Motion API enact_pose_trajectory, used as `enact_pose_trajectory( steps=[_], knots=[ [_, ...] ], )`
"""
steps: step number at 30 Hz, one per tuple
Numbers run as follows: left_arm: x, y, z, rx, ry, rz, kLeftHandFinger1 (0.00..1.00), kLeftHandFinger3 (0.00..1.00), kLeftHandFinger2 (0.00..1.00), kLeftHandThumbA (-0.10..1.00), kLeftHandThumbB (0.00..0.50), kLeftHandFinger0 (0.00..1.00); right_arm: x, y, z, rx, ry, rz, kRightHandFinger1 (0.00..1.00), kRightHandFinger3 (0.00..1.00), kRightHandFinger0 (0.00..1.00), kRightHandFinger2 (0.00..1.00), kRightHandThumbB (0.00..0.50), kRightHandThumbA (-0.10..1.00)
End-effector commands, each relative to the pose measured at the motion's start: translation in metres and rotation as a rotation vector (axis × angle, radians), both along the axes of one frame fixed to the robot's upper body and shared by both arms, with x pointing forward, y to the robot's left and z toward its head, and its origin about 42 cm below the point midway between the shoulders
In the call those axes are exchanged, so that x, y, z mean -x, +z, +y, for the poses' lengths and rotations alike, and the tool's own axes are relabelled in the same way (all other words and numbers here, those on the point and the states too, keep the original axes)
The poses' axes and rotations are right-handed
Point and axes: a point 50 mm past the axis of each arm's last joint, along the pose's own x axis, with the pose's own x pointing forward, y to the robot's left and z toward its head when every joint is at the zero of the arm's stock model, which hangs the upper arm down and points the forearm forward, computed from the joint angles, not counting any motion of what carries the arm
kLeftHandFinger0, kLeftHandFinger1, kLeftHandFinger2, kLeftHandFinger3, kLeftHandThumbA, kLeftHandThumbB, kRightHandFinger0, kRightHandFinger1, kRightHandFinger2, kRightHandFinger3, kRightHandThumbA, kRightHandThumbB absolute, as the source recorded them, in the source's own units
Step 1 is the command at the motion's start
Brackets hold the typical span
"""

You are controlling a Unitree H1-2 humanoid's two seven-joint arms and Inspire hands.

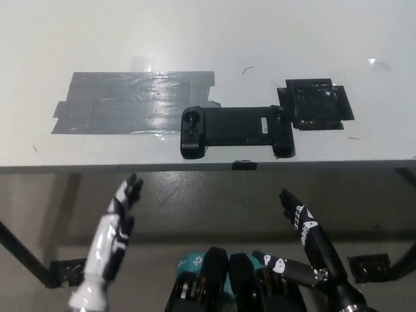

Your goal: A controller is being placed at the center of the desk near the left hand and the robot uses its left hand's index finger to press a button at the left area of the controller

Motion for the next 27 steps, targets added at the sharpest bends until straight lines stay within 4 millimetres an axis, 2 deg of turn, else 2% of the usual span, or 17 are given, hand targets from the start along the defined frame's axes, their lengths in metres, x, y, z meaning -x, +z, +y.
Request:
enact_pose_trajectory(
  steps=[1, 2, 3, 4, 6, 7, 8, 11, 12, 13, 14, 15, 16, 18, 20, 24, 27],
  knots=[
    [-0.023, 0.041, 0.013, -0.04, -0.098, -0.023, 0.9, 1.0, 0.91, 1.0, 0.118, 1.0, 0.001, 0.012, 0.003, -0.005, 0.033, -0.079, 1.0, 1.0, 1.0, 1.0, 0.267, 0.89],
    [-0.029, 0.051, 0.015, -0.036, -0.129, -0.021, 0.77, 1.0, 0.81, 1.0, 0.119, 0.91, 0.001, 0.012, 0.003, -0.006, 0.033, -0.075, 1.0, 1.0, 1.0, 1.0, 0.269, 0.89],
    [-0.04, 0.07, 0.017, -0.05, -0.161, 0.005, 0.25, 1.0, 0.33, 1.0, 0.167, 0.39, 0.0, 0.012, 0.002, -0.003, 0.03, -0.076, 1.0, 1.0, 1.0, 1.0, 0.274, 0.89],
    [-0.048, 0.082, 0.019, -0.069, -0.184, 0.032, 0.05, 1.0, 0.12, 1.0, 0.173, 0.21, 0.0, 0.011, 0.002, 0.0, 0.029, -0.075, 1.0, 1.0, 1.0, 1.0, 0.274, 0.89],
    [-0.06, 0.098, 0.021, -0.099, -0.244, 0.067, 0.0, 1.0, 0.0, 1.0, 0.197, 0.05, 0.0, 0.011, 0.002, 0.0, 0.029, -0.072, 1.0, 1.0, 1.0, 1.0, 0.277, 0.88],
    [-0.068, 0.106, 0.022, -0.115, -0.287, 0.107, 0.0, 1.0, 0.0, 1.0, 0.244, 0.0, 0.001, 0.011, 0.001, 0.001, 0.028, -0.071, 1.0, 1.0, 1.0, 1.0, 0.279, 0.88],
    [-0.073, 0.111, 0.022, -0.123, -0.313, 0.126, 0.0, 1.0, 0.0, 1.0, 0.264, 0.0, 0.001, 0.011, 0.001, 0.002, 0.028, -0.07, 1.0, 1.0, 1.0, 1.0, 0.281, 0.88],
    [-0.097, 0.134, 0.021, -0.115, -0.434, 0.213, 0.0, 1.0, 0.0, 1.0, 0.26, 0.0, 0.0, 0.013, 0.001, 0.006, 0.029, -0.075, 1.0, 1.0, 1.0, 1.0, 0.28, 0.88],
    [-0.101, 0.138, 0.019, -0.094, -0.471, 0.252, 0.03, 1.0, 0.06, 1.0, 0.261, 0.05, 0.001, 0.012, 0.0, 0.009, 0.029, -0.07, 1.0, 1.0, 1.0, 1.0, 0.286, 0.88],
    [-0.109, 0.144, 0.017, -0.097, -0.509, 0.294, 0.06, 1.0, 0.13, 1.0, 0.281, 0.21, 0.002, 0.012, 0.001, 0.011, 0.029, -0.072, 1.0, 1.0, 1.0, 1.0, 0.291, 0.89],
    [-0.115, 0.147, 0.017, -0.106, -0.533, 0.335, 0.06, 1.0, 0.15, 1.0, 0.297, 0.33, 0.002, 0.012, 0.001, 0.014, 0.031, -0.073, 1.0, 1.0, 1.0, 1.0, 0.29, 0.89],
    [-0.12, 0.152, 0.017, -0.125, -0.546, 0.383, 0.08, 1.0, 0.22, 1.0, 0.317, 0.25, 0.002, 0.012, 0.002, 0.016, 0.036, -0.073, 1.0, 1.0, 1.0, 1.0, 0.288, 0.89],
    [-0.125, 0.157, 0.018, -0.17, -0.55, 0.41, 0.1, 1.0, 0.27, 1.0, 0.317, 0.1, 0.002, 0.012, 0.004, 0.016, 0.041, -0.073, 1.0, 1.0, 1.0, 1.0, 0.288, 0.89],
    [-0.13, 0.16, 0.018, -0.241, -0.566, 0.439, 0.13, 1.0, 0.32, 1.0, 0.29, 0.0, 0.004, 0.01, 0.003, 0.021, 0.046, -0.07, 1.0, 1.0, 1.0, 1.0, 0.291, 0.89],
    [-0.14, 0.166, 0.017, -0.27, -0.628, 0.488, 0.16, 1.0, 0.38, 1.0, 0.28, 0.0, 0.002, 0.011, 0.003, 0.028, 0.049, -0.068, 1.0, 1.0, 1.0, 1.0, 0.299, 0.89],
    [-0.156, 0.17, 0.016, -0.254, -0.724, 0.582, 0.15, 1.0, 0.44, 1.0, 0.314, 0.0, 0.001, 0.014, 0.003, 0.034, 0.043, -0.075, 1.0, 1.0, 1.0, 1.0, 0.301, 0.86],
    [-0.163, 0.175, 0.017, -0.265, -0.753, 0.622, 0.11, 1.0, 0.41, 1.0, 0.305, 0.0, 0.0, 0.015, 0.004, 0.036, 0.049, -0.079, 1.0, 1.0, 1.0, 1.0, 0.293, 0.85]
  ],
)
